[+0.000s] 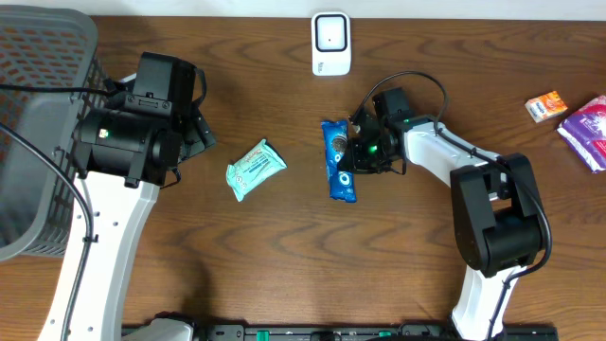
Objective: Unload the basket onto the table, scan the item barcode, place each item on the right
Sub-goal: 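Lift the blue Oreo bag up in front of the scanner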
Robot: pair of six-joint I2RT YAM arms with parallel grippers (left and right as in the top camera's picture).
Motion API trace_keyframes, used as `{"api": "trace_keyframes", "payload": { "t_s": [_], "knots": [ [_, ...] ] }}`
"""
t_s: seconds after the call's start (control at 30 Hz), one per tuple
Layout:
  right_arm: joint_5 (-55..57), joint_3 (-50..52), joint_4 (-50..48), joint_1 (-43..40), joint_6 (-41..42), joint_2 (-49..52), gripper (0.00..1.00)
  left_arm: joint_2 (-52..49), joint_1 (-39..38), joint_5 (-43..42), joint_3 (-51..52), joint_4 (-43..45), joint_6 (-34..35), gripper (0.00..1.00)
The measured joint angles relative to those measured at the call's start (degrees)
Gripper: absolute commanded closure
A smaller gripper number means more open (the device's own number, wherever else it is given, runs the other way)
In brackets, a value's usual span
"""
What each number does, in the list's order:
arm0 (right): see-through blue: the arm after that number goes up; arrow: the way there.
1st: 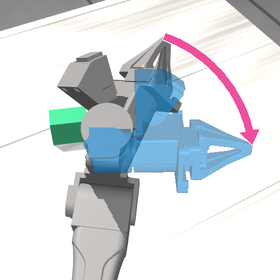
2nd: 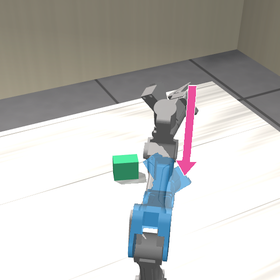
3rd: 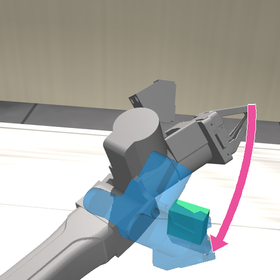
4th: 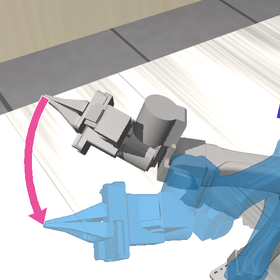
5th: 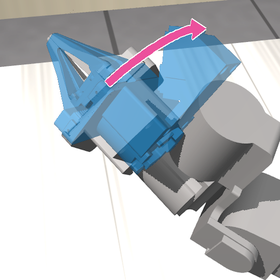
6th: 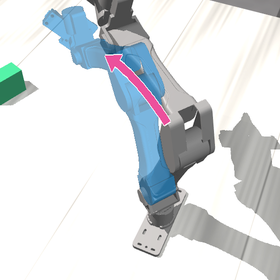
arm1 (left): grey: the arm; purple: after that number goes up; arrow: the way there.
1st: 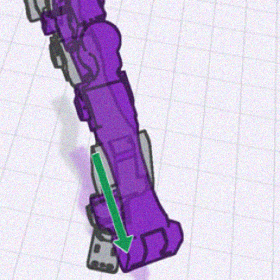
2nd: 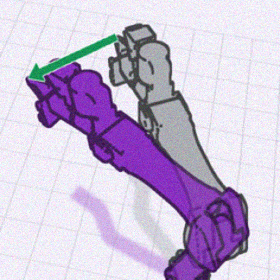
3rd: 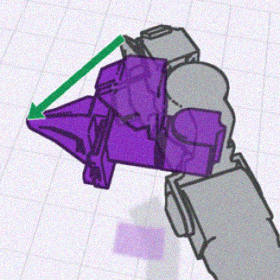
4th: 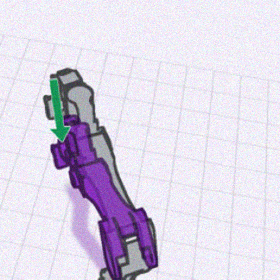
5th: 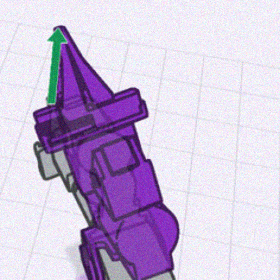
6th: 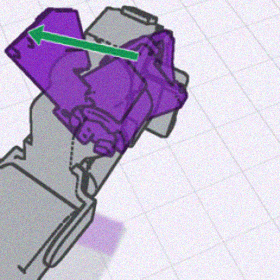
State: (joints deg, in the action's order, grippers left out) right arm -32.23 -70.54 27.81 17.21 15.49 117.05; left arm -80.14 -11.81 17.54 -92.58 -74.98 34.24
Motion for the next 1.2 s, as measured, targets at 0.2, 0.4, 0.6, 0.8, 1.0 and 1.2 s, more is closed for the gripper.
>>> {"api": "trace_keyframes", "payload": {
  "t_s": [0.2,0.4,0.6,0.8,1.0,1.2],
  "knots": [
    [-3.06,-1.42,-2.12,-0.04,1.75,1.36,0.99,0.0,0.0,0.0,0.0,-0.02,0.0,0.02],
    [-4.02,-12.5,-2.16,-0.04,2.32,2.58,0.99,0.0,0.0,0.0,0.0,0.0,0.0,0.02],
    [0.81,-23.67,-3.65,-0.04,3.28,2.58,0.99,0.0,0.0,0.0,0.0,-0.02,0.0,0.02],
    [7.67,-25.2,-11.47,-0.04,5.03,2.58,0.99,0.0,0.0,0.0,0.0,0.0,0.0,0.02],
    [11.82,-25.22,-21.66,-0.02,6.45,2.58,0.99,0.0,0.0,0.0,0.0,0.0,0.0,0.02],
    [12.5,-25.31,-29.38,0.74,6.62,2.99,0.99,0.0,0.0,0.0,0.0,0.0,0.0,0.02]
  ]
}}
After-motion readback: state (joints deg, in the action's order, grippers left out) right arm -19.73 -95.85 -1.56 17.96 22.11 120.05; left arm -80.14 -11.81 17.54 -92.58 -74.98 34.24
